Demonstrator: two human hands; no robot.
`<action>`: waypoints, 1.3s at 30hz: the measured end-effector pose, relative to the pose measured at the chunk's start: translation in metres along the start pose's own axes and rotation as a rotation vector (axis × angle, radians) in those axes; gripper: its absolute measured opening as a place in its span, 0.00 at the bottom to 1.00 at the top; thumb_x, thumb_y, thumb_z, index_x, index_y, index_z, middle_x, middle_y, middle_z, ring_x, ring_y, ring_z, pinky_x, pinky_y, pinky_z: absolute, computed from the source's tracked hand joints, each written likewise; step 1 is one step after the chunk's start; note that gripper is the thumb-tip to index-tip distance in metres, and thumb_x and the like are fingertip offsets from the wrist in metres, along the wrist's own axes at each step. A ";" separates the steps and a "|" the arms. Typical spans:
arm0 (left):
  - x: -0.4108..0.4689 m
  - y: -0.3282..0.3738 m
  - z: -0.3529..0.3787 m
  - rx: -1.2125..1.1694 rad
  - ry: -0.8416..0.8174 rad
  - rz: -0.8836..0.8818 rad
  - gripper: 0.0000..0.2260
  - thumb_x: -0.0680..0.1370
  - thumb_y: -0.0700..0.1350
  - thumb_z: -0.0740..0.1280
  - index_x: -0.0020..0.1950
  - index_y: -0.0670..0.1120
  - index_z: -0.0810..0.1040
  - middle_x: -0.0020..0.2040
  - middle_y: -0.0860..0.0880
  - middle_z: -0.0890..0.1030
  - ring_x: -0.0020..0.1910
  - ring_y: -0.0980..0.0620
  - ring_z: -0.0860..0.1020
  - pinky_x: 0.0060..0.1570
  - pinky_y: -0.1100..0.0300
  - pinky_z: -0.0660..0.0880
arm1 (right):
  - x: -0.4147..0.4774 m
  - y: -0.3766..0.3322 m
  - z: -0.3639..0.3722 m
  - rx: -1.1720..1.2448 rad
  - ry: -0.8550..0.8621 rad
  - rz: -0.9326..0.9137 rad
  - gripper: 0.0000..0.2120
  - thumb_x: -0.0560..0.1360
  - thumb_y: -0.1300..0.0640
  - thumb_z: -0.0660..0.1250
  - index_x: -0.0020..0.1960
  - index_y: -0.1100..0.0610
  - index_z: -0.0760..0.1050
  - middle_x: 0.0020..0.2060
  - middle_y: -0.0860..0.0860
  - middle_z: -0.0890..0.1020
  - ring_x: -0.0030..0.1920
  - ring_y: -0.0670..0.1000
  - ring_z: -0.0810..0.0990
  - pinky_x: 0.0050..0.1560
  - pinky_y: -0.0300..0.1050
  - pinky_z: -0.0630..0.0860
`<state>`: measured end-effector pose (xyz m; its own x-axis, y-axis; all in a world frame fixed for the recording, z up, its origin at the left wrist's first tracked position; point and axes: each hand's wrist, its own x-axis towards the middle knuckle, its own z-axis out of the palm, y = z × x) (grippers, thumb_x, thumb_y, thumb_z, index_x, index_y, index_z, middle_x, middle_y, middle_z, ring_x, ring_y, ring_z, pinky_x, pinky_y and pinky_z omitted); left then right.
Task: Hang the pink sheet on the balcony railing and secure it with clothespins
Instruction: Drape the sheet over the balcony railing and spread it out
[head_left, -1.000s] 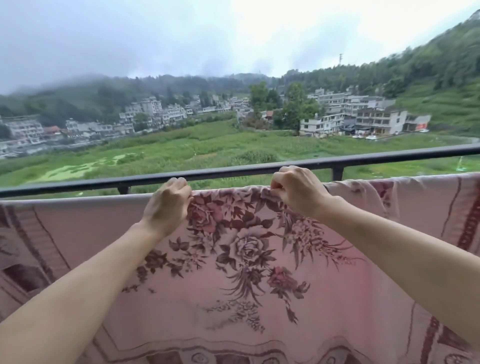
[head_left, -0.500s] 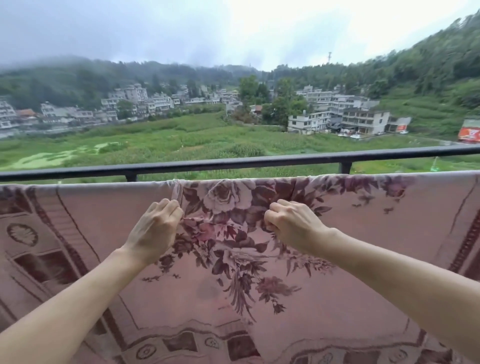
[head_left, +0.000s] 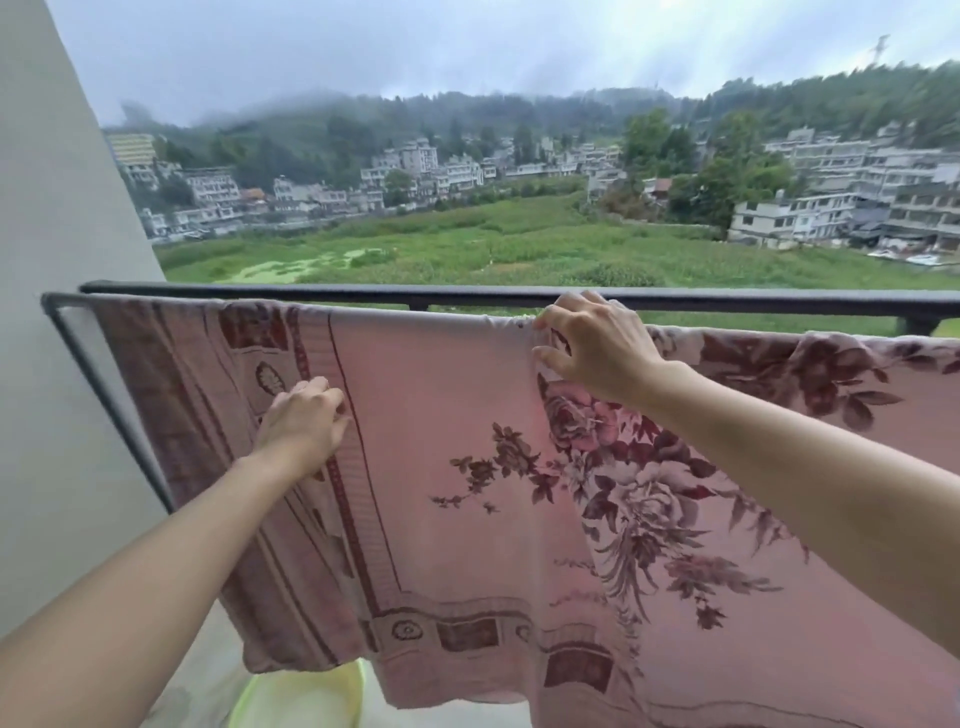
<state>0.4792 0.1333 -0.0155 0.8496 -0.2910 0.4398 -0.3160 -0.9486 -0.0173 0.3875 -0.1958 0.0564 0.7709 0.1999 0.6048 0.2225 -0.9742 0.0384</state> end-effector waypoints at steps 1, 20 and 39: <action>-0.001 -0.016 0.002 -0.005 -0.013 -0.044 0.09 0.77 0.48 0.66 0.51 0.43 0.80 0.51 0.45 0.77 0.55 0.43 0.75 0.54 0.49 0.70 | 0.008 -0.010 0.007 -0.001 -0.008 -0.006 0.17 0.75 0.47 0.68 0.60 0.55 0.77 0.56 0.54 0.80 0.58 0.56 0.75 0.54 0.53 0.74; 0.075 -0.396 0.036 -0.369 0.027 -0.506 0.14 0.76 0.49 0.69 0.57 0.42 0.78 0.56 0.43 0.80 0.55 0.42 0.77 0.51 0.52 0.73 | 0.225 -0.276 0.152 -0.031 -0.017 0.053 0.20 0.74 0.46 0.69 0.61 0.55 0.77 0.56 0.54 0.79 0.57 0.57 0.76 0.52 0.52 0.71; 0.212 -0.482 0.094 -1.178 0.282 -0.581 0.08 0.77 0.44 0.68 0.38 0.48 0.78 0.36 0.49 0.78 0.38 0.50 0.76 0.37 0.58 0.71 | 0.366 -0.353 0.249 0.074 -0.035 -0.065 0.15 0.75 0.41 0.66 0.53 0.50 0.80 0.40 0.48 0.84 0.35 0.48 0.77 0.32 0.40 0.67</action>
<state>0.8511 0.5173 0.0020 0.9134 0.2849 0.2908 -0.2356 -0.2126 0.9483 0.7393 0.2478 0.0657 0.7732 0.2676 0.5750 0.3156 -0.9487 0.0172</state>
